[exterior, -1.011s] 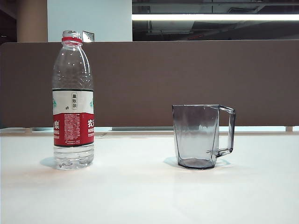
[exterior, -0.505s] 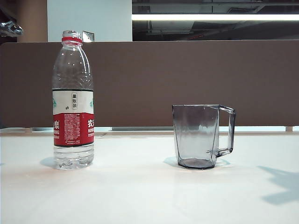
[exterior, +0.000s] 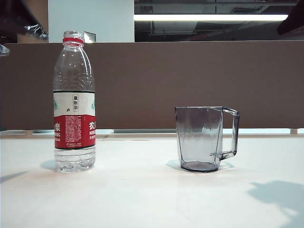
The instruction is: Pick up the mineral water bottle with the left hand on the table and pour water into the mug until it's half full.
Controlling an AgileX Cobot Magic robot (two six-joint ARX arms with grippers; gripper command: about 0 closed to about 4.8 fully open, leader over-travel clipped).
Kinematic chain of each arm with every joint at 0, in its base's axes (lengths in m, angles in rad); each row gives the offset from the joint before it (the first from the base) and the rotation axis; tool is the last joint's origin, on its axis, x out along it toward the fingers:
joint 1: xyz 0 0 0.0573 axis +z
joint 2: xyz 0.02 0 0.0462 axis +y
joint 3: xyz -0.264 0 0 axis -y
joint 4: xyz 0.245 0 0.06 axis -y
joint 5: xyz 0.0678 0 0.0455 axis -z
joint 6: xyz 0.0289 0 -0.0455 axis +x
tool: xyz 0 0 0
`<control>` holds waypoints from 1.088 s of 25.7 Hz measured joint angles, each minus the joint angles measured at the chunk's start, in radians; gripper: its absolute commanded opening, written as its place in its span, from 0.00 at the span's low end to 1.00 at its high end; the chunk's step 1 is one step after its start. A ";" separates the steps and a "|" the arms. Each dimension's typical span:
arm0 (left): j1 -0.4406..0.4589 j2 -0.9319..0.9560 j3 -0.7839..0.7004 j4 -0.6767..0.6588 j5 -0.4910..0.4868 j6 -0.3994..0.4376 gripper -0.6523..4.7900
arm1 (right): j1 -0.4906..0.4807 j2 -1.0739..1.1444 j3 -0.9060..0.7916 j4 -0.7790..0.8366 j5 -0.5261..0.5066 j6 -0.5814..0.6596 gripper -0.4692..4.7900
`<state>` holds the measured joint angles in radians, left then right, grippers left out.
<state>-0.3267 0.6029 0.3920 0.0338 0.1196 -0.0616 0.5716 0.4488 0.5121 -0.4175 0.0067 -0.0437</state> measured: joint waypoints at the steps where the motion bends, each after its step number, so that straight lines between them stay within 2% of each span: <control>1: 0.000 0.002 -0.013 -0.002 0.036 -0.004 1.00 | 0.000 0.000 0.000 0.000 0.001 0.000 0.08; 3: -0.001 0.020 -0.042 -0.001 0.080 0.000 1.00 | 0.000 0.000 0.000 0.000 0.001 0.000 0.08; 8: -0.001 0.072 -0.101 0.028 0.086 0.000 1.00 | 0.000 -0.001 0.000 -0.009 -0.004 0.000 0.08; 19: -0.001 0.300 -0.121 0.288 0.107 0.000 1.00 | 0.000 -0.001 0.000 -0.054 -0.007 0.000 0.08; 26: -0.002 0.608 -0.121 0.649 0.196 0.000 1.00 | 0.000 -0.001 0.000 -0.064 -0.007 0.000 0.08; 28: -0.001 0.650 -0.121 0.686 0.196 0.000 1.00 | 0.000 -0.001 0.000 -0.064 -0.007 0.000 0.08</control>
<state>-0.3275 1.2533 0.2710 0.7200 0.3153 -0.0616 0.5716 0.4480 0.5125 -0.4816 -0.0002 -0.0437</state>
